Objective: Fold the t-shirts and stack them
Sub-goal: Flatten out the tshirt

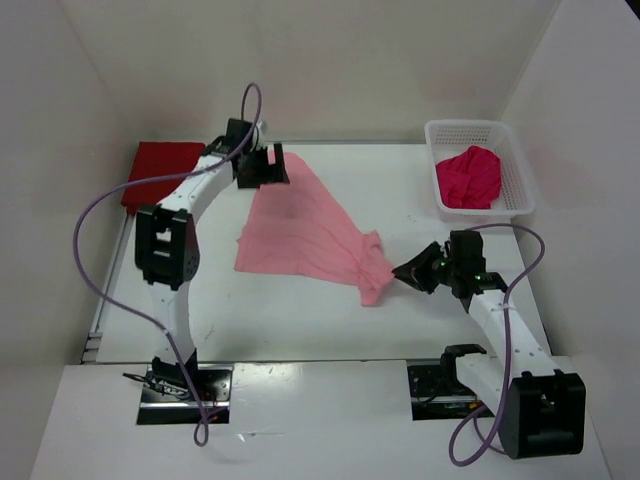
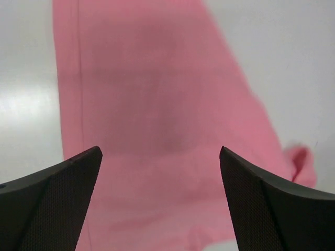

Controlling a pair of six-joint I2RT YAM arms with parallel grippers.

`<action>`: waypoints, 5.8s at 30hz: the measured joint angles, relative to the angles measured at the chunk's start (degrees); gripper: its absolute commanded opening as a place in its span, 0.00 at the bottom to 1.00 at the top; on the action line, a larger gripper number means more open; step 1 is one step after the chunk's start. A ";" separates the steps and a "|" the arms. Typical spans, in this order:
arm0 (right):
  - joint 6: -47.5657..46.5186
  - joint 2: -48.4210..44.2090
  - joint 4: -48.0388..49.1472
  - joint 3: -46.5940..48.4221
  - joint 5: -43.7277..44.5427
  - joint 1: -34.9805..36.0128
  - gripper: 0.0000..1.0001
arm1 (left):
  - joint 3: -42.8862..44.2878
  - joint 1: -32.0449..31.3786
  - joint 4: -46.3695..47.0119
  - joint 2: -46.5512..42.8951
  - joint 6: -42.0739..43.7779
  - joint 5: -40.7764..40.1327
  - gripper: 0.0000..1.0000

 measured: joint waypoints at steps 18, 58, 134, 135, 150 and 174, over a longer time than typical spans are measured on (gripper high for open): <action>-6.36 4.59 -0.33 9.84 7.26 4.33 0.09 | -73.35 10.95 12.72 -52.52 -26.53 0.07 0.44; -4.96 6.23 -3.30 8.76 14.78 16.74 0.41 | -64.22 13.75 23.56 -45.31 -30.29 -3.13 0.00; -4.83 -0.15 -11.26 -2.49 -8.46 -4.02 0.36 | -67.73 35.04 21.84 -57.13 -34.77 21.84 0.00; -5.03 -1.31 -11.15 -2.05 -8.44 -4.02 0.36 | -69.37 35.04 21.05 -58.14 -33.92 21.81 0.00; 1.73 -2.23 -8.13 -0.13 2.32 16.33 0.43 | -74.10 34.40 17.38 -64.13 -29.27 21.42 0.00; 19.52 13.31 -13.29 1.84 35.52 16.87 0.37 | -68.52 29.88 27.56 -58.01 -32.92 25.46 0.00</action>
